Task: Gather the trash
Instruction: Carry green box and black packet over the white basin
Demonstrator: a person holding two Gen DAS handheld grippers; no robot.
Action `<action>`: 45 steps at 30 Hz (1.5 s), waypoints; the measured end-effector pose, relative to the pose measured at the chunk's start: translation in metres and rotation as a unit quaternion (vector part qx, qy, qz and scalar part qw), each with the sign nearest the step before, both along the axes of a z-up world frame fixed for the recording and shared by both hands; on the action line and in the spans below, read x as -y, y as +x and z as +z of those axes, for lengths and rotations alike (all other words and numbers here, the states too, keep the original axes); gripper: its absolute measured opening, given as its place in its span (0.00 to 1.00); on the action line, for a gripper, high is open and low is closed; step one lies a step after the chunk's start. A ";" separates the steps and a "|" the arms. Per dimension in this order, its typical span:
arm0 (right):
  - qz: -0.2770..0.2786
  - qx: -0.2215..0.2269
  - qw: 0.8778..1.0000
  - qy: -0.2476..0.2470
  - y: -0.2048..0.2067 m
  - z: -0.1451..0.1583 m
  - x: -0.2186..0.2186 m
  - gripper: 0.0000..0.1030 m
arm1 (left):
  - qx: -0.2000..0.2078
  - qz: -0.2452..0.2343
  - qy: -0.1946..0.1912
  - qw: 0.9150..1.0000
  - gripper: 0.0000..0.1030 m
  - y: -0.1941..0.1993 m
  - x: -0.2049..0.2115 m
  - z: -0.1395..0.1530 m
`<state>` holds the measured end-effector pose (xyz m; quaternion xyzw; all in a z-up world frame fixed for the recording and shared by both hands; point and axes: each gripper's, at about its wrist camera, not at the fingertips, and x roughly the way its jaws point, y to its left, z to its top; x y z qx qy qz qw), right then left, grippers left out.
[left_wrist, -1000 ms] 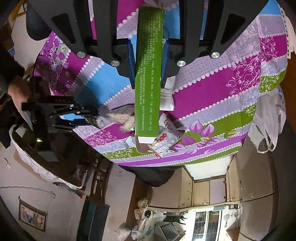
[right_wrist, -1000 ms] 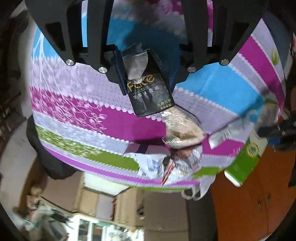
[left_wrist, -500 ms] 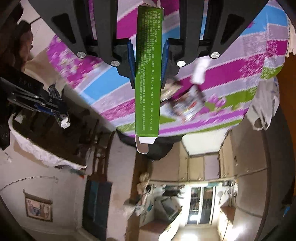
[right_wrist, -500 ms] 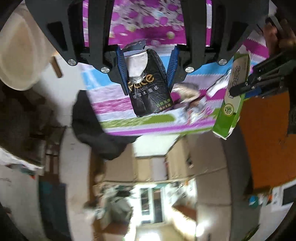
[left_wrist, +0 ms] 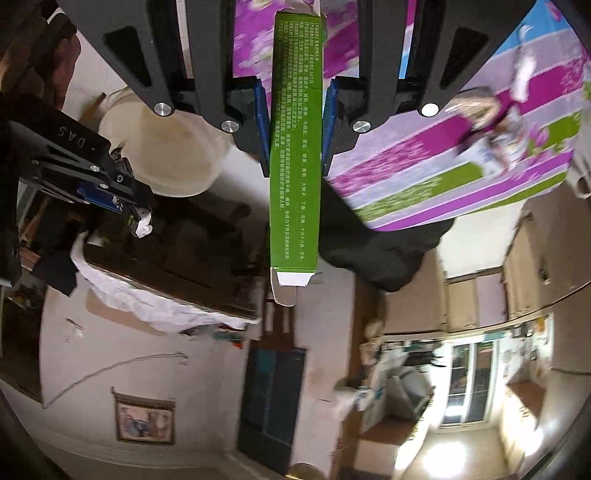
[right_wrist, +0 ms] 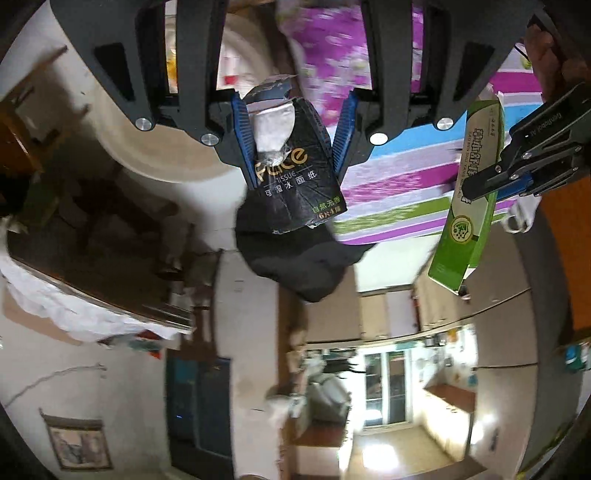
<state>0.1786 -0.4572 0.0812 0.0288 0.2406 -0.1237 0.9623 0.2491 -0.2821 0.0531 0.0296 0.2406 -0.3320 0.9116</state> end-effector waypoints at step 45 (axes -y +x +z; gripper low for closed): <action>-0.081 -0.115 0.988 0.071 0.002 -0.047 0.168 0.36 | -0.158 -0.126 0.056 0.978 0.24 0.062 0.278 -0.056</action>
